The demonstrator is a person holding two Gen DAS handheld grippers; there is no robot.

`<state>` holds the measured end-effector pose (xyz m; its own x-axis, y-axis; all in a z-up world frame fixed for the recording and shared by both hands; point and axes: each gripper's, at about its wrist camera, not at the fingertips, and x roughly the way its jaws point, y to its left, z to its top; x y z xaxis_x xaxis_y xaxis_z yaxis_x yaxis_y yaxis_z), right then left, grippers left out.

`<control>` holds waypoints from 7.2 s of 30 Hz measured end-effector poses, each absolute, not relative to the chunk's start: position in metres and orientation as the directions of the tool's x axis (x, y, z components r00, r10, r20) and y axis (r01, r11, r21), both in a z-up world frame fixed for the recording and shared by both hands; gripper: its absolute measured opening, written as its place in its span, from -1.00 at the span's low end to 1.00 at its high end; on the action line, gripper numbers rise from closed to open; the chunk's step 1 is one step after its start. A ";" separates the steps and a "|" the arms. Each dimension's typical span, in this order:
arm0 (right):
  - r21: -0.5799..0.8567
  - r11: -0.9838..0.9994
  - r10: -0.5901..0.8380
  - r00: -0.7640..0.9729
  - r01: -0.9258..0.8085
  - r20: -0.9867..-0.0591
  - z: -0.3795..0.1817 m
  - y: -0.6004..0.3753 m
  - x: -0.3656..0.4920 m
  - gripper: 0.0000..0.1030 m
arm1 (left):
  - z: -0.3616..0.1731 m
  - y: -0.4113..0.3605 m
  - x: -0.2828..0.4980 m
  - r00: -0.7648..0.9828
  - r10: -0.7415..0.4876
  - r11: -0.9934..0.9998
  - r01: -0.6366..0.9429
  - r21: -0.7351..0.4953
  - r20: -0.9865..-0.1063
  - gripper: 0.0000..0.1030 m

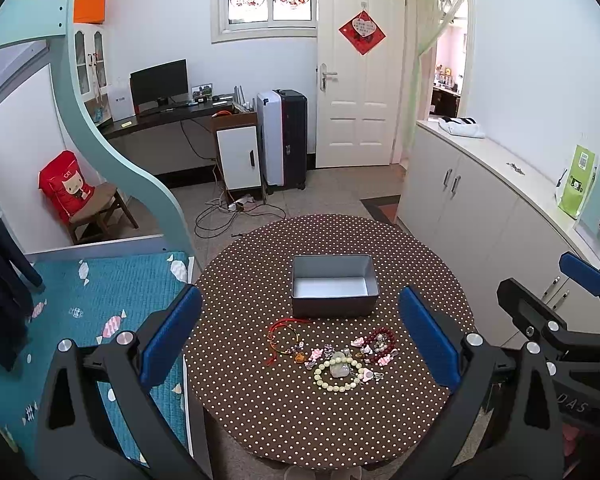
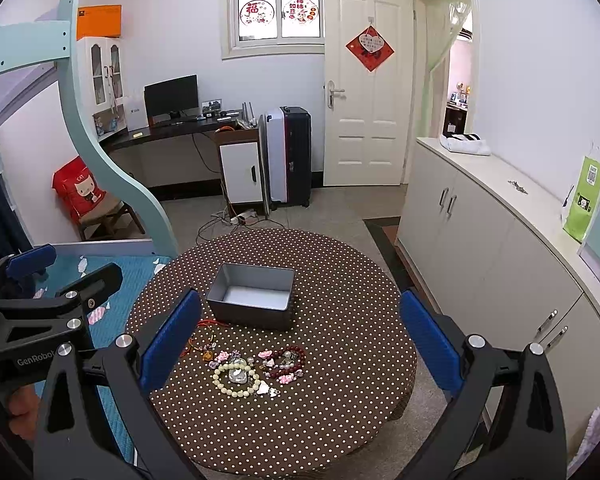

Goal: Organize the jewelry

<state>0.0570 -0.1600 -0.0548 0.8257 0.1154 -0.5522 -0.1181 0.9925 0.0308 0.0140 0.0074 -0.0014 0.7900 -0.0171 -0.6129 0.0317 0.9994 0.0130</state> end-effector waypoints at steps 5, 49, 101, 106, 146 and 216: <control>0.030 0.993 0.115 0.825 -0.118 -0.553 -0.055 -0.157 0.059 0.86 | -0.002 0.009 0.015 0.790 -0.017 0.999 0.032 0.013 -0.612 0.91; 0.021 0.994 0.103 0.822 -0.110 -0.560 -0.057 -0.151 0.070 0.86 | -0.010 0.017 0.026 0.782 -0.018 0.999 0.034 0.014 -0.623 0.91; -0.073 0.981 0.025 0.491 -0.180 -0.871 -0.177 -0.153 0.127 0.86 | -0.200 0.035 0.102 0.240 -0.197 0.980 0.014 -0.200 -0.950 0.89; -0.026 0.968 0.087 0.431 -0.250 -0.898 -0.199 -0.164 0.160 0.86 | -0.230 0.025 0.128 0.191 -0.146 0.989 -0.001 -0.149 -0.971 0.41; -0.015 0.899 0.115 0.269 -0.438 -0.956 -0.299 -0.164 0.251 -0.86 | -0.244 0.030 0.201 0.170 -0.077 0.987 -0.128 -0.099 -0.982 -0.83; 0.226 0.957 0.281 0.379 -0.183 -0.882 -0.193 -0.132 0.293 -0.52 | -0.189 0.004 0.282 0.342 -0.263 0.957 0.214 -0.198 -0.902 -0.46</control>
